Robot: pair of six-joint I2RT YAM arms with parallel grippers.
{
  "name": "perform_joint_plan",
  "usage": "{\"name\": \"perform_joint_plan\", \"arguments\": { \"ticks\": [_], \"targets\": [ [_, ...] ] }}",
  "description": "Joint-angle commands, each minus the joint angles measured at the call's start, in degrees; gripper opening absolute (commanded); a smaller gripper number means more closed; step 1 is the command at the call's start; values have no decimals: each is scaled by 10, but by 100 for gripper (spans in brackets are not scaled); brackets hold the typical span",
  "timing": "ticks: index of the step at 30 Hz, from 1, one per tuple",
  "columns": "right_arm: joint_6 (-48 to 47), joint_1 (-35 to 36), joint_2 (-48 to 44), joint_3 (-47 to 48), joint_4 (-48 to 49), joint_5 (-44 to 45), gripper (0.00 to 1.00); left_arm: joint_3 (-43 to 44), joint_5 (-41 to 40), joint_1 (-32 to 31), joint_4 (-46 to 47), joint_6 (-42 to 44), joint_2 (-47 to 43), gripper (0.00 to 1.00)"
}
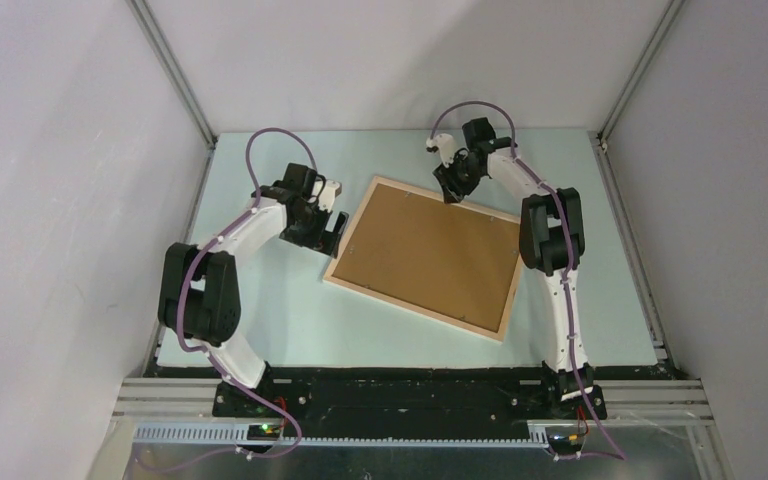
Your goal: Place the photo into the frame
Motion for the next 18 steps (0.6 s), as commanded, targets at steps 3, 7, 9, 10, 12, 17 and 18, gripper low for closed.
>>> {"name": "perform_joint_plan", "arguments": {
  "ticks": [3, 7, 9, 10, 12, 17, 18],
  "targets": [
    [62, -27, -75, -60, 15, -3, 55, 19, 10, 1, 5, 0, 0, 98],
    [138, -52, -198, -184, 60, 42, 65, 28, 12, 1, 6, -2, 6, 98],
    [177, -65, -253, -246, 72, 75, 69, 34, 16, 2, 6, -6, 8, 97],
    [201, -70, -270, -287, 75, 84, 70, 36, 16, 2, 6, -6, 9, 97],
    [231, -88, -315, -340, 79, 97, 71, 41, 18, 2, 6, -9, 7, 98],
    [291, -166, -388, -429, 69, 91, 72, 47, 17, 1, 6, -11, 4, 97],
    [295, -185, -392, -438, 67, 90, 72, 46, 18, 1, 6, -11, 4, 97]
  ]
}}
